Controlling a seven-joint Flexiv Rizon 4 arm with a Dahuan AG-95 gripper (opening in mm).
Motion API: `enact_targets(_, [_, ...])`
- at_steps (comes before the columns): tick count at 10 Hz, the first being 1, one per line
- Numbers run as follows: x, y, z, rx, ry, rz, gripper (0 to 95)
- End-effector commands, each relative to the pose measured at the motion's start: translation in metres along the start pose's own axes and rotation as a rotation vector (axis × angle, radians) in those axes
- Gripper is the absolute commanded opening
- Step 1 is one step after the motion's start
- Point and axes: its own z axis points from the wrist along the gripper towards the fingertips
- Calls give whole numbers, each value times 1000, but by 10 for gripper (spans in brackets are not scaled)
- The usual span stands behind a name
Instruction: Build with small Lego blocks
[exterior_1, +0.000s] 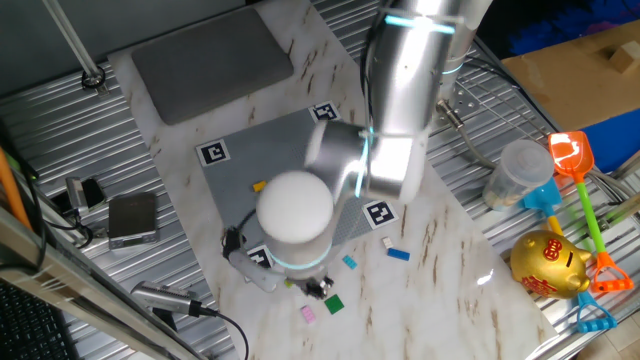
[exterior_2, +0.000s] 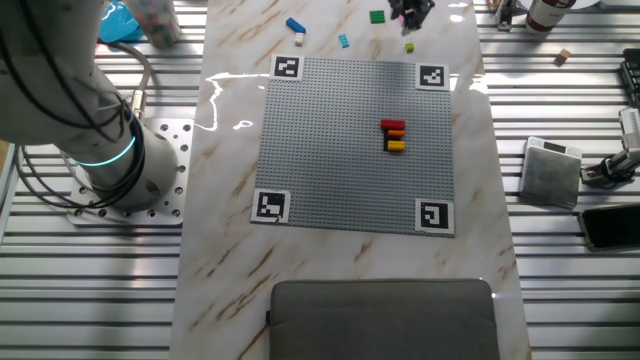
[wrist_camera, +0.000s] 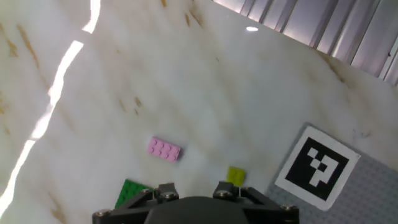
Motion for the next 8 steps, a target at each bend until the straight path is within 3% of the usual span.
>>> enact_targets(1, [3,-1,-2,9,-1,-59,190])
enact_targets(3, [3,-1,-2,-5,-15,-129,190])
enact_targets(4, [3,-1,-2,-35,-33,-138,190])
enact_targets(5, [3,-1,-2,-63,-47,-116,380])
enact_targets(6, [3,-1,-2,-73,-51,-108,380])
enact_targets(7, [10,5,-4,-105,-65,-38,570])
enact_targets(8, [12,10,-5,-120,-68,10,570])
